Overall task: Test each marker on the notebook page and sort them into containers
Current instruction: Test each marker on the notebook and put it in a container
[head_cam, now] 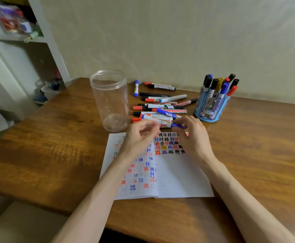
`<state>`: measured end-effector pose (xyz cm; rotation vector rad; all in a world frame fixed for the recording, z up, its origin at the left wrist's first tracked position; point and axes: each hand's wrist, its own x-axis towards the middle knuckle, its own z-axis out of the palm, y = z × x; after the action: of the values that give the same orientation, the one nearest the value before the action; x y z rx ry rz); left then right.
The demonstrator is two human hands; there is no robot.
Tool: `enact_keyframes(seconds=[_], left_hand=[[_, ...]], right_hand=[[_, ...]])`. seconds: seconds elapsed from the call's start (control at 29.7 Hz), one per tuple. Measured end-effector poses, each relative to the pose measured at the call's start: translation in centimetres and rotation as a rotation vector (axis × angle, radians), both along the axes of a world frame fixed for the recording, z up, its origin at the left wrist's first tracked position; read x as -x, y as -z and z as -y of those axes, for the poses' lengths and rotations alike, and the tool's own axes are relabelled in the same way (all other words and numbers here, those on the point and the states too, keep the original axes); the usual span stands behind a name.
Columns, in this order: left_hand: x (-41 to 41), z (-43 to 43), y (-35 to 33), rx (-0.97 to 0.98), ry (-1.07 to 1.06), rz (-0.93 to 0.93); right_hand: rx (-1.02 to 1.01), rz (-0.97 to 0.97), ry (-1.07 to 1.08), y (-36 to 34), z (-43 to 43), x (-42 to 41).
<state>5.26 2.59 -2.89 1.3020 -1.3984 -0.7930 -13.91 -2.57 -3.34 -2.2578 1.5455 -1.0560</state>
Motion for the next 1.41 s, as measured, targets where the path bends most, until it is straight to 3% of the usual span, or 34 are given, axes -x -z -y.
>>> enact_keyframes(seconds=[0.1,0.2,0.37,0.47,0.64,0.77,1.01,1.21,1.41], left_hand=[[0.4,0.0,-0.2,0.018,0.025,0.072],[0.9,-0.1,-0.4,0.045,0.057,0.078],[1.0,-0.4,-0.4,0.086,0.087,0.088],[1.0,-0.4,-0.3,0.105,0.123,0.103],[1.3,-0.8,0.2,0.223,0.164,0.324],[1.4,-1.0,0.2,0.11,0.176,0.298],[2.1,-1.1,0.1,0.103,0.264,0.319],[3.3,-1.5,-1.0,0.031,0.382,0.114],[3.5,-1.4,-1.0,0.022,0.406,0.095]], right_hand=[[-0.227,0.272,-0.11,-1.1,-1.4,0.4],[-0.319,0.338,-0.217,-1.0,-3.0,0.4],[-0.349,0.301,-0.294,-0.4,-3.9,1.1],[-0.368,0.409,-0.291,-0.8,-4.4,1.2],[-0.318,0.569,-0.288,-1.3,-4.9,0.7],[-0.323,0.688,-0.223,-1.6,-4.8,1.1],[-0.351,0.7,-0.219,-1.9,-4.7,2.4],[-0.295,0.677,-0.294,-2.7,-5.0,3.9],[-0.307,0.66,-0.301,-3.0,-5.0,4.4]])
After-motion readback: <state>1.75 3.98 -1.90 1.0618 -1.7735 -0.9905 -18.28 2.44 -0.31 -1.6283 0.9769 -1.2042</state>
